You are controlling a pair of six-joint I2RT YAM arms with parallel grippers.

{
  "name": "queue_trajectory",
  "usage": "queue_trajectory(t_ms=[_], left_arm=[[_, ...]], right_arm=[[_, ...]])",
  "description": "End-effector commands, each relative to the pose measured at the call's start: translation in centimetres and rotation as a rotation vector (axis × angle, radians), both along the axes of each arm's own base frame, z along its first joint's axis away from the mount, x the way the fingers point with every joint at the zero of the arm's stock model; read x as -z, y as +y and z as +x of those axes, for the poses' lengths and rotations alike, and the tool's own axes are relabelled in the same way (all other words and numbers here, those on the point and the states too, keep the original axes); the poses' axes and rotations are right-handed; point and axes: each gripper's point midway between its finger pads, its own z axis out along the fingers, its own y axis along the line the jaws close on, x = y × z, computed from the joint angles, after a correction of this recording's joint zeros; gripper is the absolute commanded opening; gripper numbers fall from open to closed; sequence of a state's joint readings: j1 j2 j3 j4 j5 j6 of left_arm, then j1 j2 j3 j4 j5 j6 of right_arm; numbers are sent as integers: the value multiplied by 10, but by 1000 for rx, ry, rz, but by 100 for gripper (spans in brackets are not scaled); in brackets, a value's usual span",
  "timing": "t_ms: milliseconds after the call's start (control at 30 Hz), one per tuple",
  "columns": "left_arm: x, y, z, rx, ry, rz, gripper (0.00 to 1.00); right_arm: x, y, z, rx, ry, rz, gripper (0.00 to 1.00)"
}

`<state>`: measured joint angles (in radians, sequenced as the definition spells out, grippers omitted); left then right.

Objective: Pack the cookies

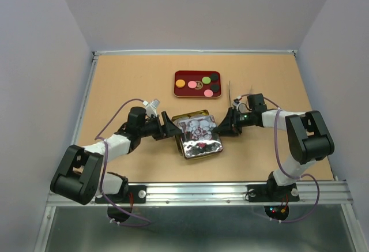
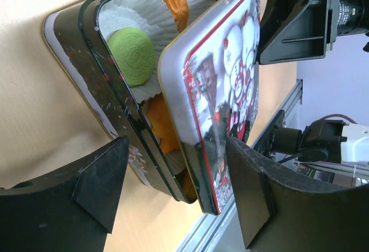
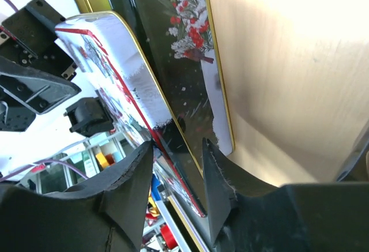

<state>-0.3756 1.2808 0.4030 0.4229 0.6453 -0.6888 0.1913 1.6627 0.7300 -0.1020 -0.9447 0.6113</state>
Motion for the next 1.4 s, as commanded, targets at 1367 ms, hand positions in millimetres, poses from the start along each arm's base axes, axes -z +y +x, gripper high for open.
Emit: queue_trajectory(t_ms=[1367], left_arm=[[-1,-8,2,22,-44,-5,78]], right_arm=[[8,-2,13,2,-26,-67,10]])
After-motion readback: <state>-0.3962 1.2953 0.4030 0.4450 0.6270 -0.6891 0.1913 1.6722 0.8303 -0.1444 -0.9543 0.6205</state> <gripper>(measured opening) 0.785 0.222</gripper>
